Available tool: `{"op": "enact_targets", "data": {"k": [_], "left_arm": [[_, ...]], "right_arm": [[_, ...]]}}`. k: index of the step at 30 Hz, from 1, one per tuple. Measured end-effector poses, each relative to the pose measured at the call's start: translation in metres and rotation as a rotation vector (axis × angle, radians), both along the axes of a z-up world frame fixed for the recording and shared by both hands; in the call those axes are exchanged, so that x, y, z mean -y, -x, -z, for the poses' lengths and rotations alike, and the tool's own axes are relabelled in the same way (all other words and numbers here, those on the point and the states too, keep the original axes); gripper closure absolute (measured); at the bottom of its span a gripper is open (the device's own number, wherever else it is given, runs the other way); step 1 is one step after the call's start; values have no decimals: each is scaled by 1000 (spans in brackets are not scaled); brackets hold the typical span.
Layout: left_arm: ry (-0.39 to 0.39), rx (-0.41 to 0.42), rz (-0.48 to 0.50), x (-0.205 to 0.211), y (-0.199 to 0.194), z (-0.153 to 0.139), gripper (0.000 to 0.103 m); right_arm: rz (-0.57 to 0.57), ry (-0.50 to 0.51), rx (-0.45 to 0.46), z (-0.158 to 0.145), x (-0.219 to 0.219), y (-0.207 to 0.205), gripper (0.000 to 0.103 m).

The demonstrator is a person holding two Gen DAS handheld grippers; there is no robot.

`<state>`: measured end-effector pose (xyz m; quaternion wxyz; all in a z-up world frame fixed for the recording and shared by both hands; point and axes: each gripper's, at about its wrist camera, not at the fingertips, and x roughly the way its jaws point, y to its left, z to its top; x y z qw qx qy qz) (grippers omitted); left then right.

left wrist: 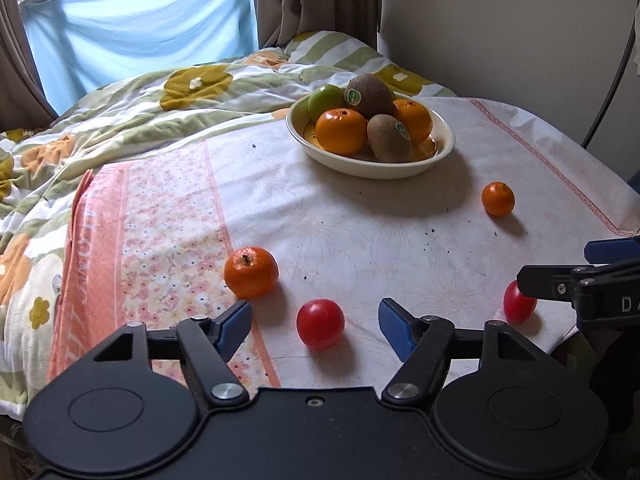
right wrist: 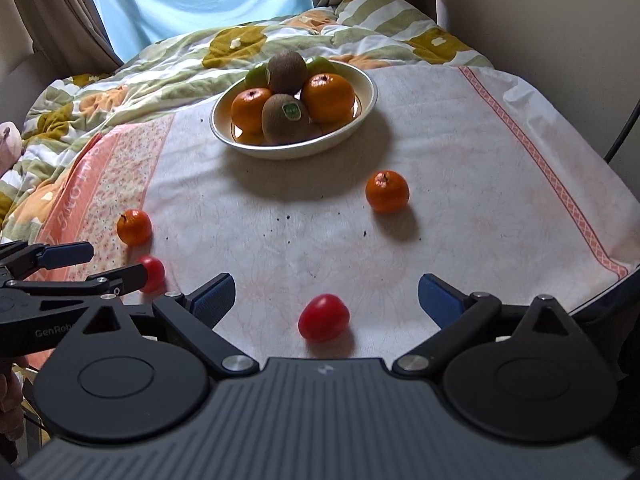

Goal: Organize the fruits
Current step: 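Close the left tool on a red tomato while the right tool grasps another red tomato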

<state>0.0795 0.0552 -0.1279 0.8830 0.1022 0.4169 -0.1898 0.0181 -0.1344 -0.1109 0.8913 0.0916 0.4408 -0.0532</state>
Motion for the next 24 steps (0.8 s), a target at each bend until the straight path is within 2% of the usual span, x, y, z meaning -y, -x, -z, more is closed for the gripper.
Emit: {"op": "enact_targets", "data": {"k": [2, 5, 11, 13, 16, 24], "left_arm": [[1, -18, 9, 1, -4, 9, 40], [1, -27, 18, 1, -7, 17, 40], [1, -38, 18, 6, -12, 22, 50], [1, -44, 15, 7, -14, 22, 56], [-4, -52, 11, 8, -14, 23, 68], [7, -66, 4, 4, -14, 22, 69]], "right_arm": [[3, 2, -9, 7, -2, 0, 0], [-1, 5, -18, 14, -5, 0, 0], [-2, -2, -26, 21, -6, -1, 0], [-10, 1, -31, 22, -6, -3, 9], [-15, 2, -36, 25, -6, -5, 11], [-16, -2, -44, 28, -7, -8, 20]]}}
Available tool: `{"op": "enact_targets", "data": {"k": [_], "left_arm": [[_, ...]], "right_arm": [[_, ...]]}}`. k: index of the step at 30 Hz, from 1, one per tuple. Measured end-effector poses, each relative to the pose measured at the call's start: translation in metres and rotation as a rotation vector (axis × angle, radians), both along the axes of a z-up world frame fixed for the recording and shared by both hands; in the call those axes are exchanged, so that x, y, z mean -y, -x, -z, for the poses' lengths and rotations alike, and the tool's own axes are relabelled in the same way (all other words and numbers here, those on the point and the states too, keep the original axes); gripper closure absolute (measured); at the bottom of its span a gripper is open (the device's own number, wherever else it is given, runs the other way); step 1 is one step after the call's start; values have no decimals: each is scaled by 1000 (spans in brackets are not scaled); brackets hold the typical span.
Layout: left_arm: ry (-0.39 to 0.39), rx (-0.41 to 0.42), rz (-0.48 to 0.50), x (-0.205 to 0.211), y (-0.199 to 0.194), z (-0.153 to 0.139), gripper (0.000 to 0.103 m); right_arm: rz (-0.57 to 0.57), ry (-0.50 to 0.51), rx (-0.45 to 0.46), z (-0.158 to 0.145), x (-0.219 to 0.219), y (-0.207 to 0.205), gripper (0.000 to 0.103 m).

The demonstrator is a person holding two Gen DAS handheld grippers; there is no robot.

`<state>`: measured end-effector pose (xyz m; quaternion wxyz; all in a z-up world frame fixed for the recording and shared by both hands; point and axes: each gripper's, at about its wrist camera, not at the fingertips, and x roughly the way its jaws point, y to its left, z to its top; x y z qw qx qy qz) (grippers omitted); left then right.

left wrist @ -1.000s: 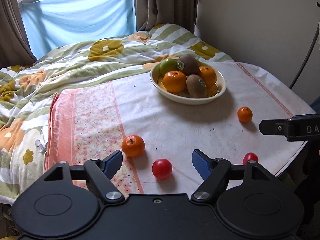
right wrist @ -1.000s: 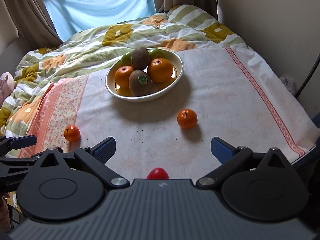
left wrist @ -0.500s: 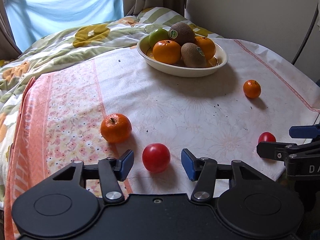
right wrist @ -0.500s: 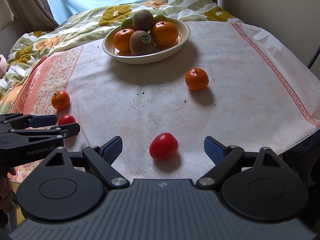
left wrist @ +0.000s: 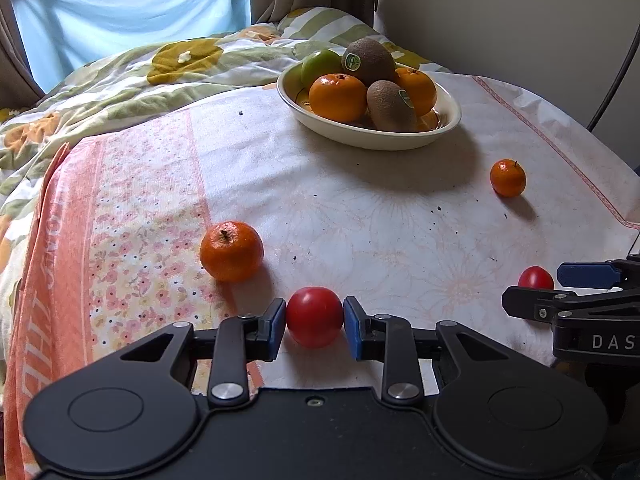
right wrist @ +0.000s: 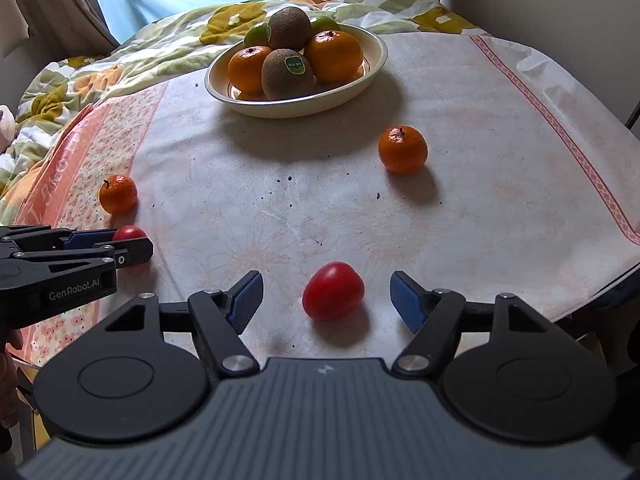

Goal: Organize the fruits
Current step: 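Close the left tool on a red tomato while the right tool grasps another red tomato, then carry both held red tomatoes toward the bowl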

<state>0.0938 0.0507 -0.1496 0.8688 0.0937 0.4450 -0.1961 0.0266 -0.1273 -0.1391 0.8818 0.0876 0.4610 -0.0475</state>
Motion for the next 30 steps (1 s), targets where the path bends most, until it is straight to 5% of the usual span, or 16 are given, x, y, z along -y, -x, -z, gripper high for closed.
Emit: {"op": "enact_targets", "data": {"k": [16, 21, 30], "left_arm": [[3, 2, 0, 1, 10, -5, 69], [6, 4, -7, 0, 12, -9, 69], [25, 17, -31, -1, 12, -24, 69]], "right_arm": [[-11, 20, -21, 6, -2, -2, 33], [-28, 10, -37, 8, -2, -3, 54], [-52, 2, -16, -2, -1, -6, 54]]}}
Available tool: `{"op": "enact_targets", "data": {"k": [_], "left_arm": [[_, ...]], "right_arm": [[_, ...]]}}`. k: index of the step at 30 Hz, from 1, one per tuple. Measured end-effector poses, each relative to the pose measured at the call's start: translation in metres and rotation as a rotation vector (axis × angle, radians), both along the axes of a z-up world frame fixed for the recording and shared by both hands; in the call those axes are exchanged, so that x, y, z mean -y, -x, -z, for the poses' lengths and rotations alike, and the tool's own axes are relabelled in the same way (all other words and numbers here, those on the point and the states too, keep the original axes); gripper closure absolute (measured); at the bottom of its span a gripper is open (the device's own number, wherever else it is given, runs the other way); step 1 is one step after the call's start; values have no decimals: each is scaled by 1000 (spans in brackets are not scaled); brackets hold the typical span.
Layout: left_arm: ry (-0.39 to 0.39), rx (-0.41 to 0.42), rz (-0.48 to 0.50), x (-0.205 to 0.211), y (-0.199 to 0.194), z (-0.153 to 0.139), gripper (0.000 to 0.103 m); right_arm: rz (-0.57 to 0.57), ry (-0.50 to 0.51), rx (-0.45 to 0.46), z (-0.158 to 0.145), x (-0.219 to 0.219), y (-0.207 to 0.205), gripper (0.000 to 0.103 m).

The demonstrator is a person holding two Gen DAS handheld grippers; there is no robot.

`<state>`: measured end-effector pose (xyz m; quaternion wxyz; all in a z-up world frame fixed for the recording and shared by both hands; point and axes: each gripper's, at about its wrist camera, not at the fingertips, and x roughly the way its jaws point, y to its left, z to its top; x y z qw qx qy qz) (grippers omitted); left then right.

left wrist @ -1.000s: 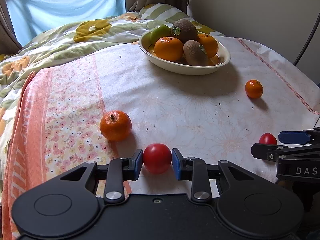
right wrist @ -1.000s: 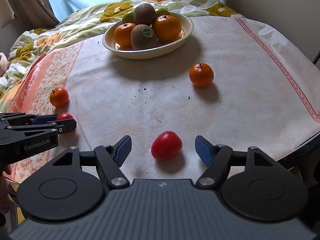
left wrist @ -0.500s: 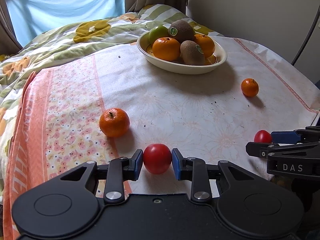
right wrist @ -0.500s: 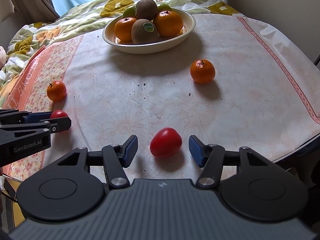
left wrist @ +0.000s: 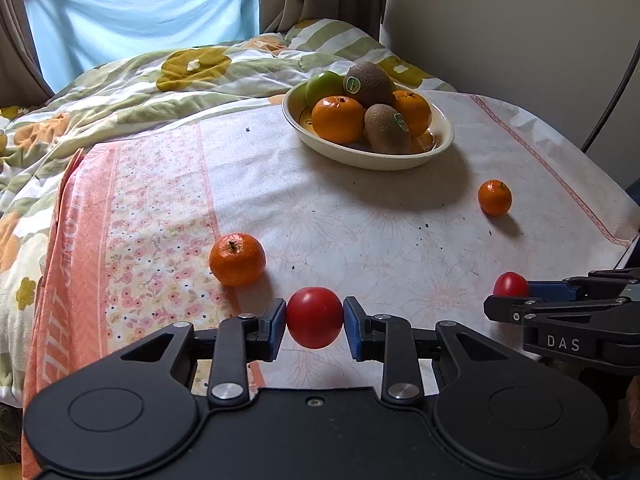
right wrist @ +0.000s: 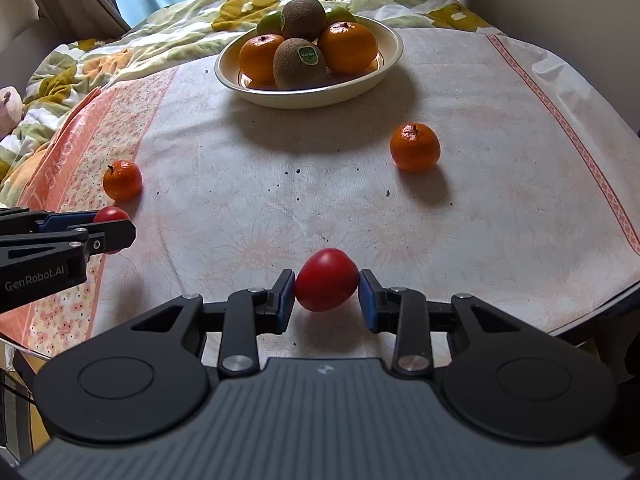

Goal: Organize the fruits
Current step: 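Carry both held red tomatoes toward the bowl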

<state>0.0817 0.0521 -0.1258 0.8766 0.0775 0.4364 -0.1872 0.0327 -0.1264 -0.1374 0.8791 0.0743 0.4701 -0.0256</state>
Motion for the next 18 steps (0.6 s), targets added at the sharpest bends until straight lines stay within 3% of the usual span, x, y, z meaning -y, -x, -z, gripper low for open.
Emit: {"op": "enact_targets", "data": {"k": [18], "left_arm": [[42, 92, -100, 29, -24, -70, 69]], "right_arm": [[-87, -34, 128, -71, 35, -46, 54]]}}
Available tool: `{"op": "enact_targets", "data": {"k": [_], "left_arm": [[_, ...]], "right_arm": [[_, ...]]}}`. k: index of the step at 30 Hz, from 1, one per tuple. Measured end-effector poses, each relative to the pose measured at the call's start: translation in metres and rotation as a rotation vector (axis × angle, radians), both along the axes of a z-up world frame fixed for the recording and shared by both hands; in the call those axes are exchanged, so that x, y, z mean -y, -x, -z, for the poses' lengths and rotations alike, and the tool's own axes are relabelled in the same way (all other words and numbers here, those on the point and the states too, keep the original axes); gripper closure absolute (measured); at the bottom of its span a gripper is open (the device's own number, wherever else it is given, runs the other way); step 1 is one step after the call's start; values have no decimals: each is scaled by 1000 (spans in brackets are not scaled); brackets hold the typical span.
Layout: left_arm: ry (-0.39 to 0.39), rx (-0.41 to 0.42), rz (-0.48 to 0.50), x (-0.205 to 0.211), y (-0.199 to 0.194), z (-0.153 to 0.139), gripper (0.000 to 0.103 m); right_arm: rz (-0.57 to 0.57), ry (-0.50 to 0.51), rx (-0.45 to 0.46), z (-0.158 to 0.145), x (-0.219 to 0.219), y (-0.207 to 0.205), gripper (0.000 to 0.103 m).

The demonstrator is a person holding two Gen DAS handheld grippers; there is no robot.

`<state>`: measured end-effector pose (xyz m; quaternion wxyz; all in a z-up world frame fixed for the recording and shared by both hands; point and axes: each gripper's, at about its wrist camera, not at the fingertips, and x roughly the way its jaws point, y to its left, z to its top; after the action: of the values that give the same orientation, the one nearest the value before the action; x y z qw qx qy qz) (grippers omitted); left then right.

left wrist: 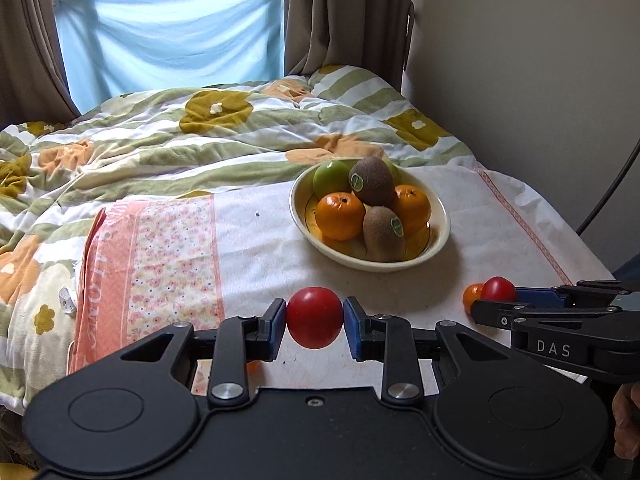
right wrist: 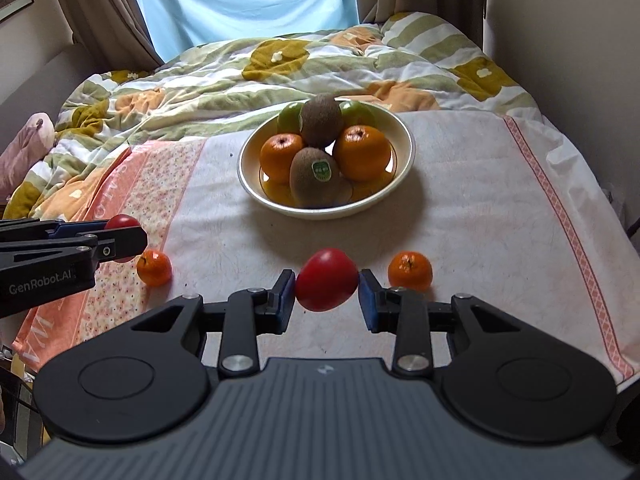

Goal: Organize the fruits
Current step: 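Carry both held red tomatoes toward the bowl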

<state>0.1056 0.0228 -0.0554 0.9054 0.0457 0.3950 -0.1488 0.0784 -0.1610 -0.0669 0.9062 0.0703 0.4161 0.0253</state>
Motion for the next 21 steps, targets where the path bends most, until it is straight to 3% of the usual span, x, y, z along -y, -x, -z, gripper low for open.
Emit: {"op": "enact_targets", "data": {"k": [9, 21], "left_arm": [[12, 20, -53, 32, -36, -10, 69], [6, -32, -141, 68, -94, 24, 69]], "right_arm": [[-72, -2, 29, -15, 30, -42, 54], [-182, -3, -8, 5, 63, -99, 54]]}}
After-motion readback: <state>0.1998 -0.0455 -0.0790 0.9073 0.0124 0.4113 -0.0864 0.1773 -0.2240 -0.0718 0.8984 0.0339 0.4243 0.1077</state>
